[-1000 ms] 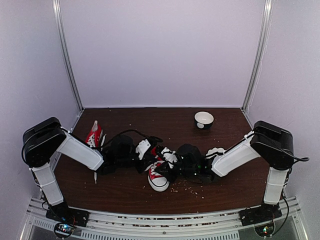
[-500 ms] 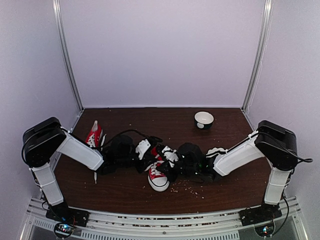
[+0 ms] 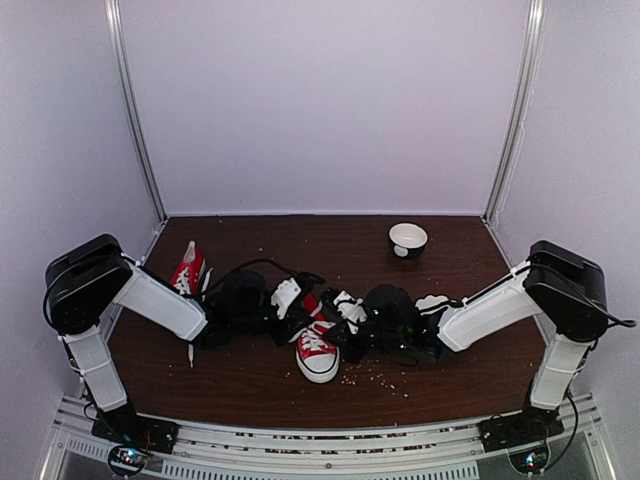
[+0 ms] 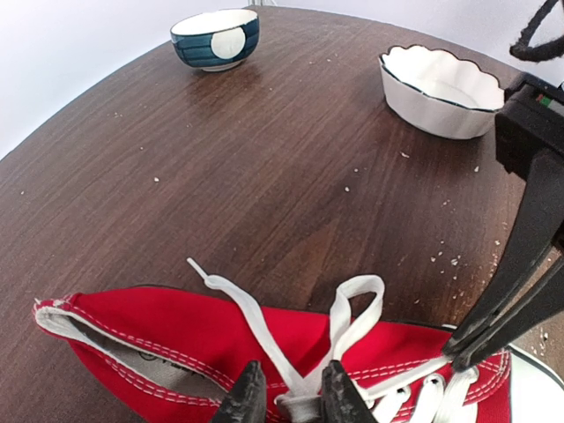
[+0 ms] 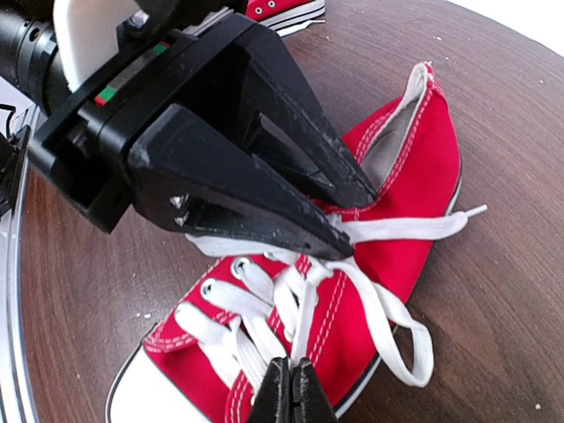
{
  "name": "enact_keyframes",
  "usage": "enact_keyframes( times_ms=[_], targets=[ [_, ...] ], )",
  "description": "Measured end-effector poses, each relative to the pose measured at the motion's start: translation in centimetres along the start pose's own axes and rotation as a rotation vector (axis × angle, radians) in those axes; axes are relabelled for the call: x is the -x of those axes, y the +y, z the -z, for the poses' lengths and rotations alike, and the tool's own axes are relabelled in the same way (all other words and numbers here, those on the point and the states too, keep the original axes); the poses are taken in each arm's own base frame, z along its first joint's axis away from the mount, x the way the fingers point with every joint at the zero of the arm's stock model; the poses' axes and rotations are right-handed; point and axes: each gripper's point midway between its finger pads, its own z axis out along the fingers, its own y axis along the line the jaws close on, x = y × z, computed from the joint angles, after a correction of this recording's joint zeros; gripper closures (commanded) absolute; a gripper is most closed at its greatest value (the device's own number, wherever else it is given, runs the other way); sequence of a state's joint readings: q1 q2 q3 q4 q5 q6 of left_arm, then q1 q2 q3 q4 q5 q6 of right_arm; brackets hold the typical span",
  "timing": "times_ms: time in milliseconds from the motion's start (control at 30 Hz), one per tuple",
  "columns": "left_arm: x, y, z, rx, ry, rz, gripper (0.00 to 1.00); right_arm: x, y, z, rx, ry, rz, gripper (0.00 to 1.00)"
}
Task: Tie the shoes
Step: Pull the crossed shoelace from the shoe.
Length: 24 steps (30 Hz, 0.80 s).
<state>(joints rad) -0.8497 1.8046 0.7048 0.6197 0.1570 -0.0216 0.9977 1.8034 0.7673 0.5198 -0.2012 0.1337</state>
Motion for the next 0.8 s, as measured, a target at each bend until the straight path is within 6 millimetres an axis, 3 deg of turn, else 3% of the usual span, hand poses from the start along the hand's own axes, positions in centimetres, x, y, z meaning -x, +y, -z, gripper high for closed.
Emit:
enact_keyframes(
  times_ms=[367, 567, 800],
  targets=[
    [0.0, 0.0, 0.0, 0.001, 0.000, 0.000, 0.78, -1.8, 0.4, 2.6, 0.020, 0.061, -0.007, 1.00],
    [0.0, 0.0, 0.0, 0.000, 0.000, 0.000, 0.78, -3.5, 0.9, 2.9, 0.053, 0.116, -0.015, 1.00],
    [0.0, 0.0, 0.0, 0.000, 0.000, 0.000, 0.78, -3.9, 1.6, 3.0, 0.091, 0.137, -0.018, 1.00]
  ],
)
